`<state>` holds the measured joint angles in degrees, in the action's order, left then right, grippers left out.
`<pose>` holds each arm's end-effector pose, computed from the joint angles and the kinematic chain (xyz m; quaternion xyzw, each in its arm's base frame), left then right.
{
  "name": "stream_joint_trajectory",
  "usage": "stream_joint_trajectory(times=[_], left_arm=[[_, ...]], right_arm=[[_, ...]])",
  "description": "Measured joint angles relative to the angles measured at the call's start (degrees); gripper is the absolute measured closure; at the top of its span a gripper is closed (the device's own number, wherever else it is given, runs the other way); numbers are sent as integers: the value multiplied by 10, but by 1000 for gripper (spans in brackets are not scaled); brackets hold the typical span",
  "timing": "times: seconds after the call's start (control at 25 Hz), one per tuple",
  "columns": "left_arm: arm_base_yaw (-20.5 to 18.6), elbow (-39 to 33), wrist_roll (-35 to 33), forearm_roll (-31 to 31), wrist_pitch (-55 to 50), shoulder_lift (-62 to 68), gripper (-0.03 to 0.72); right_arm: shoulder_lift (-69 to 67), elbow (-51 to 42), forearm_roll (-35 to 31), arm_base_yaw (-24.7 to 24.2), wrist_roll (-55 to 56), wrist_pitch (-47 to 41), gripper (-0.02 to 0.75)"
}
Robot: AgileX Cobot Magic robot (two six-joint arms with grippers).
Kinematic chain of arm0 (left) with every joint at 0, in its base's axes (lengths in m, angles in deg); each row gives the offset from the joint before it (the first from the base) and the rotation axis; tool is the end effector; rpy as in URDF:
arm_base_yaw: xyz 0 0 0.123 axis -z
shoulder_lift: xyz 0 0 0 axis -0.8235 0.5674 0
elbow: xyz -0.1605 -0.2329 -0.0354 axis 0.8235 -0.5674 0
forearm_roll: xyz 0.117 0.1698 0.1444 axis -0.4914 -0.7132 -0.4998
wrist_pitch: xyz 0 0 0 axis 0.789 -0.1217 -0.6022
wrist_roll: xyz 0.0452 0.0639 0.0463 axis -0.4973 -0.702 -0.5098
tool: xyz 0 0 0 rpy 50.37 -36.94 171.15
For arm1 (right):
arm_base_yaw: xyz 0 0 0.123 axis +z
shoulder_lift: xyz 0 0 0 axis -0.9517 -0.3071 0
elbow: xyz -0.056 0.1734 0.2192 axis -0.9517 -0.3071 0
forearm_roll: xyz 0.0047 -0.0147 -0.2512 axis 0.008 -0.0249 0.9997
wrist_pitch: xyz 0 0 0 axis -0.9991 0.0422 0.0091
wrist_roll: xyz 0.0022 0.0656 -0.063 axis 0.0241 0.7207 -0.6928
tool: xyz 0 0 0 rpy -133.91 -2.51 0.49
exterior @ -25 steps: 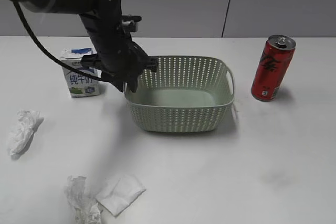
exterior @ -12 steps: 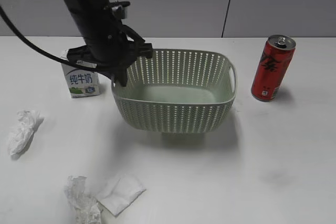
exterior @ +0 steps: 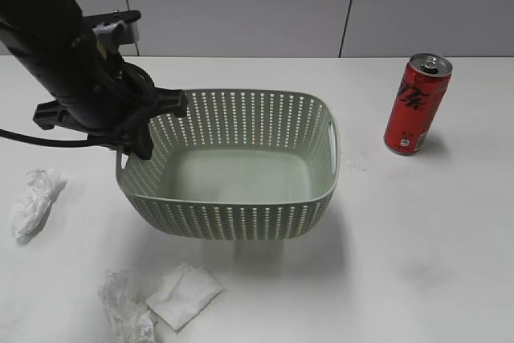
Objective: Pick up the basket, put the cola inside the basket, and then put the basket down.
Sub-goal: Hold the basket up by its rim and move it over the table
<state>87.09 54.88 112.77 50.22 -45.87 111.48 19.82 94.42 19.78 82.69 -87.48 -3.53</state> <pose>0.2803 -0.1809 0.2205 0.0440 0.9852 -0.1121 0.1222 0.0579 0.0114 0.3454 -0.0895 0.8411 0.0459 0.5314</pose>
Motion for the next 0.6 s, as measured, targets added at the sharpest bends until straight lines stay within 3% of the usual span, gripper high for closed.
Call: stream_joint_trajectory(times=[0.44, 0.6], left_arm=[[-3, -3, 7, 3, 7, 0, 691], [-5, -3, 8, 4, 7, 0, 691]], right_arm=[[-545, 329, 12, 0, 30, -3, 153], [-725, 487, 16, -7, 34, -57, 153]])
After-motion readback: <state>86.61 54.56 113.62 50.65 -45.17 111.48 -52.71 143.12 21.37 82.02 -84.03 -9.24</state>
